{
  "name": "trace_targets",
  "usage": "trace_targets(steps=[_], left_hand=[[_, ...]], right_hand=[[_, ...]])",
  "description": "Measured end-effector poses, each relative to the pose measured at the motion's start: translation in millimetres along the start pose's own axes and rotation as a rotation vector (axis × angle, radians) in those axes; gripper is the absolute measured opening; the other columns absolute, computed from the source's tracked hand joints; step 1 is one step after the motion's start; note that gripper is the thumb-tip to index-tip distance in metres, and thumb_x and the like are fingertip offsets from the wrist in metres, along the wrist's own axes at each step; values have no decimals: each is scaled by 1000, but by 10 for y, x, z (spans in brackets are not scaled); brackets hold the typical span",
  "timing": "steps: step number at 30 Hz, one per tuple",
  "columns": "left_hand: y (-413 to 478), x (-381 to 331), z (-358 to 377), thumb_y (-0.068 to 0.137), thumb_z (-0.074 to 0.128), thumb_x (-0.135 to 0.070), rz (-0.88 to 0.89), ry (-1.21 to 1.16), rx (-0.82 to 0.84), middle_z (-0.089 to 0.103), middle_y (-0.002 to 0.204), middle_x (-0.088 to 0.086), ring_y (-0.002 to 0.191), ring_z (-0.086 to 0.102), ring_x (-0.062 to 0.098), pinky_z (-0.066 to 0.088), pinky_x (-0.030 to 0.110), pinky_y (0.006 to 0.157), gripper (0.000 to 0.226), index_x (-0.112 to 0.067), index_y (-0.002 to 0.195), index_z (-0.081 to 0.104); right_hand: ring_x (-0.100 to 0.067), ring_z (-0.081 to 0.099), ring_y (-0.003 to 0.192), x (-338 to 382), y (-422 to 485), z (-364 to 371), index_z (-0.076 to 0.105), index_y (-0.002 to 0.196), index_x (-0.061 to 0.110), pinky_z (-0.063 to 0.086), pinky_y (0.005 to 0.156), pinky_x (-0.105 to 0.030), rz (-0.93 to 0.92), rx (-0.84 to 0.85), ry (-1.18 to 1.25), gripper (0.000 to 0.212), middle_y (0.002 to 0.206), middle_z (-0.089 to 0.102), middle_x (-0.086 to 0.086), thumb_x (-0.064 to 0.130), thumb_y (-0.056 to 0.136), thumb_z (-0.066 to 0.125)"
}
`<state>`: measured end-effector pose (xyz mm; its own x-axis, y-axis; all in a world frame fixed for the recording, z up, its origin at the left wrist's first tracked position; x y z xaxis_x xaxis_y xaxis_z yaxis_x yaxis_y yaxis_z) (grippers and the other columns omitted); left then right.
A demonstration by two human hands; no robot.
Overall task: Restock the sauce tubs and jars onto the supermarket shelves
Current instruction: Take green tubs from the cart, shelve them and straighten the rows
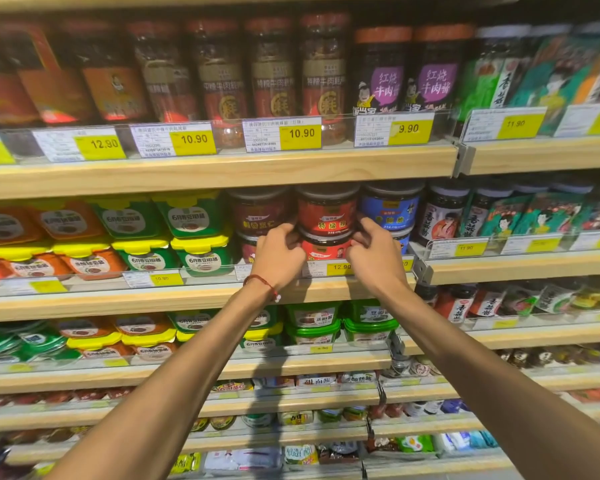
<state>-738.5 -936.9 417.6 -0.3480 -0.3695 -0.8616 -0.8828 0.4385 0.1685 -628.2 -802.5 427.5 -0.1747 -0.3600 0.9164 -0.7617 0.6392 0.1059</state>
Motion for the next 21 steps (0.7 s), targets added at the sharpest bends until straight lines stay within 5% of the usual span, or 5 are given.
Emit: trace_targets(steps=[4, 8, 12, 21], left_hand=[[12, 25, 19, 87, 69, -16, 17, 31, -9, 72, 124, 7, 121, 63, 20, 45, 40, 113, 53, -11, 139, 59], [1, 0, 42, 87, 77, -41, 6, 24, -56, 71, 125, 5, 119, 64, 15, 44, 23, 101, 65, -9, 140, 58], [40, 41, 43, 83, 72, -61, 14, 34, -117, 76, 115, 1, 111, 68, 14, 53, 38, 102, 70, -12, 132, 65], [-10, -37, 43, 90, 71, -48, -1, 24, -149, 76, 111, 4, 104, 70, 16, 56, 39, 98, 54, -11, 128, 67]], right_hand=[[-3, 58, 115, -19, -19, -8, 45, 153, 14, 44, 105, -24, -15, -18, 25, 67, 119, 60, 11, -8, 90, 53], [-15, 55, 134, -58, -12, -4, 39, 157, 15, 42, 115, -33, -25, -13, 39, 70, 145, 59, -4, -5, 91, 54], [-15, 56, 133, -65, -10, -14, 39, 156, 15, 42, 109, -26, -45, 7, 39, 68, 146, 59, -5, -5, 93, 55], [-13, 60, 128, -110, 1, -40, 46, 153, 14, 44, 103, -21, -77, -17, 93, 66, 143, 62, -5, -7, 91, 56]])
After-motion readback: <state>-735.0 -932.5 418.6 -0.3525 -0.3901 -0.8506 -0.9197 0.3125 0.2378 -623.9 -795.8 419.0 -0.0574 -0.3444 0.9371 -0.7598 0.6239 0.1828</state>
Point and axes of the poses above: each hand's wrist, its own y-axis towards the middle knuckle, its own z-axis out of the palm, x = y × z, the point moved 6 cm from there along y, towards the middle knuckle
